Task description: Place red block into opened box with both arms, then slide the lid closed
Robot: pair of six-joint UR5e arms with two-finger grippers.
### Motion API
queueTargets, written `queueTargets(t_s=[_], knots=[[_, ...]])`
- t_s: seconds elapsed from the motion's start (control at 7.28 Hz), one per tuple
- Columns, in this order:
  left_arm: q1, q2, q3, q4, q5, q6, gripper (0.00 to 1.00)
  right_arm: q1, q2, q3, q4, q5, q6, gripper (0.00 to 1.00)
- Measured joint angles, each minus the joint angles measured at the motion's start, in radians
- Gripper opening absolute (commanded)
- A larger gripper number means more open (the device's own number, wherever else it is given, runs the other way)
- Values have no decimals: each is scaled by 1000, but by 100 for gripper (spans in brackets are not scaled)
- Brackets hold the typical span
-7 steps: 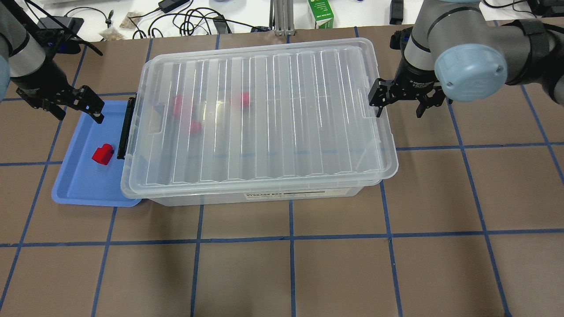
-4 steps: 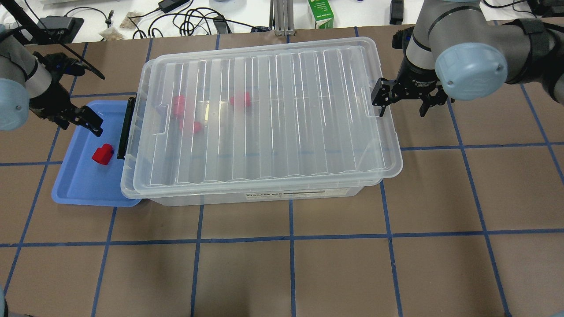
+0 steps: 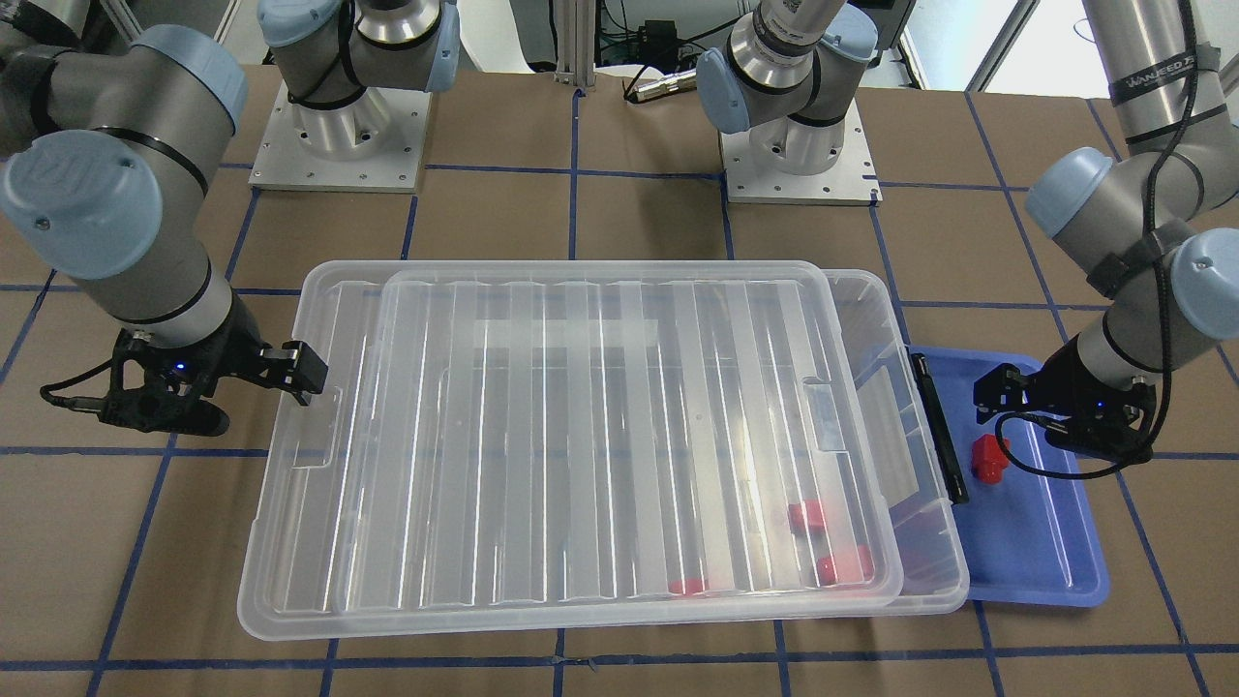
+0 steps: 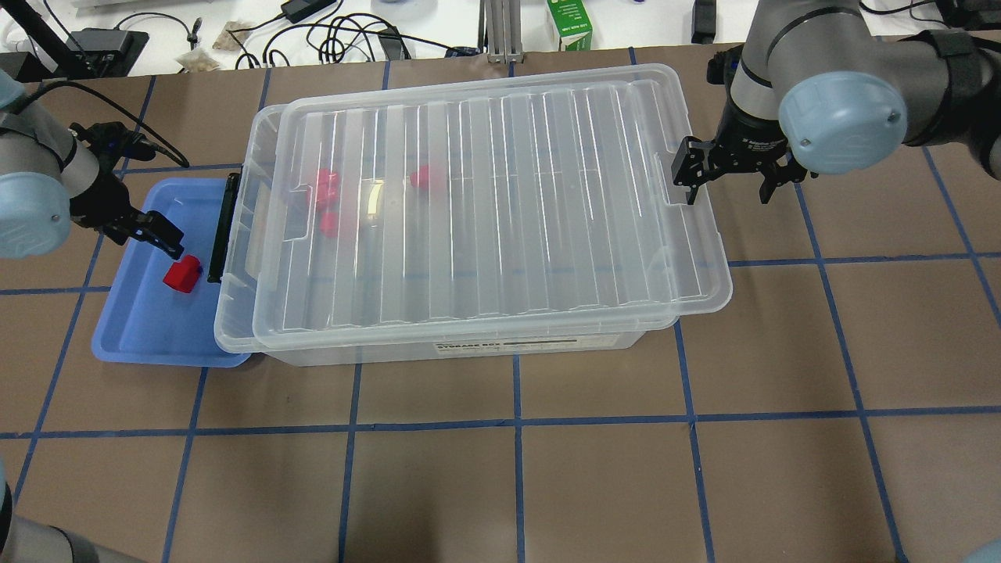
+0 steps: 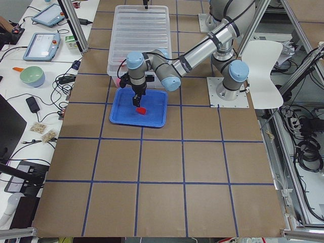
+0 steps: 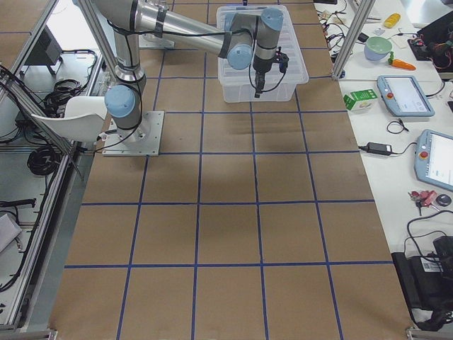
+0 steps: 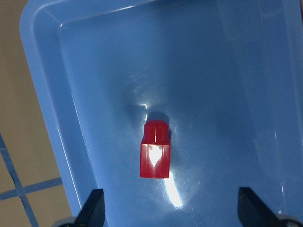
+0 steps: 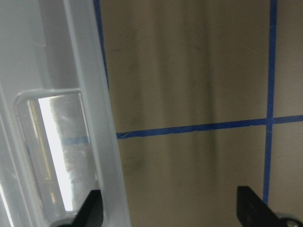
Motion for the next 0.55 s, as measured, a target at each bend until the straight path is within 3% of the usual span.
queueTargets(t_s=[0.55], knots=[[2,-97,-12,99,5,25,100,-84,0,-1,-4,-6,-83,100]])
